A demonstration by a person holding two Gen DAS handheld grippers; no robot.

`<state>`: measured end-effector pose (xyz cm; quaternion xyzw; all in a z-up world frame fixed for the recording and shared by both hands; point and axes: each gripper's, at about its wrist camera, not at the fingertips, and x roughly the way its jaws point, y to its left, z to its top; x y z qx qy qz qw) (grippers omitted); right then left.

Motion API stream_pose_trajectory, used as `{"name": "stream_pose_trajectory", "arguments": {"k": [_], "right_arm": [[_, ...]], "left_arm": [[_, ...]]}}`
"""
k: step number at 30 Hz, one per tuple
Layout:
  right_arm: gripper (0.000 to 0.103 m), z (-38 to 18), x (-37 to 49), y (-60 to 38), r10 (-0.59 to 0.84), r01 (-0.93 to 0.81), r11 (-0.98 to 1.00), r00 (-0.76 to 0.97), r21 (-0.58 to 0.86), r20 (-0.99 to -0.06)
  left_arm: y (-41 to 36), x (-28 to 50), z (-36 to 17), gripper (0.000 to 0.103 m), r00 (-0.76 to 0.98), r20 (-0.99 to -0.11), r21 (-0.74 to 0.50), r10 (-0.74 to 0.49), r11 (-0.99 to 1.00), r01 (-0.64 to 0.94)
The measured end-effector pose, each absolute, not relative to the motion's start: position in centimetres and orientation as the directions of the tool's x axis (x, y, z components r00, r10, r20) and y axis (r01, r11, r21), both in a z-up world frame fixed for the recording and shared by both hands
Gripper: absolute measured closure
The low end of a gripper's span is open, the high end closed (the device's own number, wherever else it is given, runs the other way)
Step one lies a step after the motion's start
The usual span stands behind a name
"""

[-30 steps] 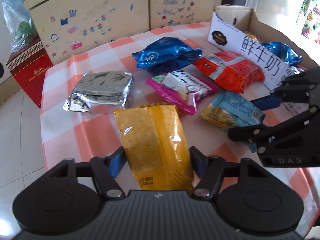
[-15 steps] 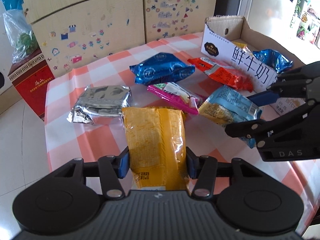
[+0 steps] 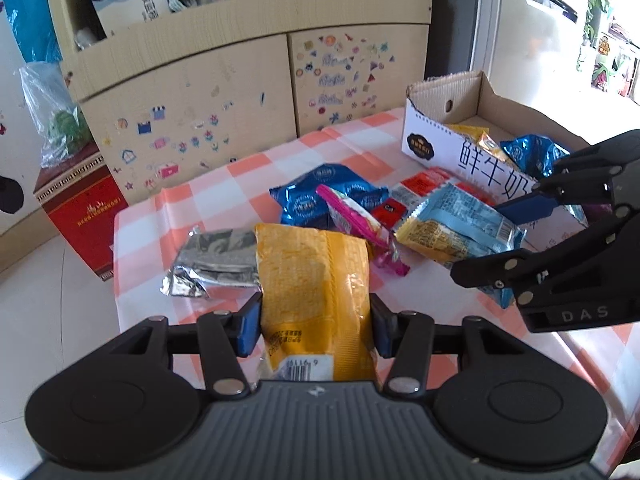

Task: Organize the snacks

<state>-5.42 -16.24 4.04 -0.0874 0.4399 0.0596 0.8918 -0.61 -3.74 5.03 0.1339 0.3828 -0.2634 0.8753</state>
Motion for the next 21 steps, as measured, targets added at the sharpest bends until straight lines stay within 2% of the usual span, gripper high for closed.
{"name": "stream_pose_trajectory", "arguments": {"k": [6, 9, 13, 16, 17, 21], "right_arm": [[0.046, 4.8, -5.4, -16.7, 0.007, -0.167, 0.978, 0.635, -0.128, -0.772], [0.046, 5.2, -5.3, -17.3, 0.004, -0.149, 0.982, 0.642, -0.120, -0.766], [0.046, 4.8, -5.4, -17.5, -0.005, -0.145, 0.981, 0.633, -0.125, -0.774], [0.046, 4.8, -5.4, -17.7, -0.006, -0.140, 0.983, 0.628, -0.120, -0.778], [0.046, 4.8, -5.4, -17.7, -0.007, -0.137, 0.983, 0.629, -0.120, -0.777], [0.046, 5.0, -5.3, -17.5, 0.003, -0.140, 0.984, 0.632, -0.110, -0.775]], "left_arm": [[-4.2, -0.6, 6.2, 0.058, 0.642, -0.689, 0.107, -0.335, 0.830, 0.547], [-4.3, -0.2, 6.7, 0.058, 0.645, -0.679, 0.081, -0.351, 0.837, 0.541], [-4.1, 0.5, 6.4, 0.058, 0.594, -0.713, 0.033, -0.372, 0.829, 0.558], [-2.8, 1.1, 6.1, 0.053, 0.511, -0.745, -0.072, -0.429, 0.813, 0.578], [-2.5, 1.1, 5.9, 0.053, 0.508, -0.750, -0.073, -0.423, 0.816, 0.573], [-2.6, 0.7, 4.3, 0.039, 0.483, -0.794, -0.004, -0.370, 0.797, 0.604]]}}
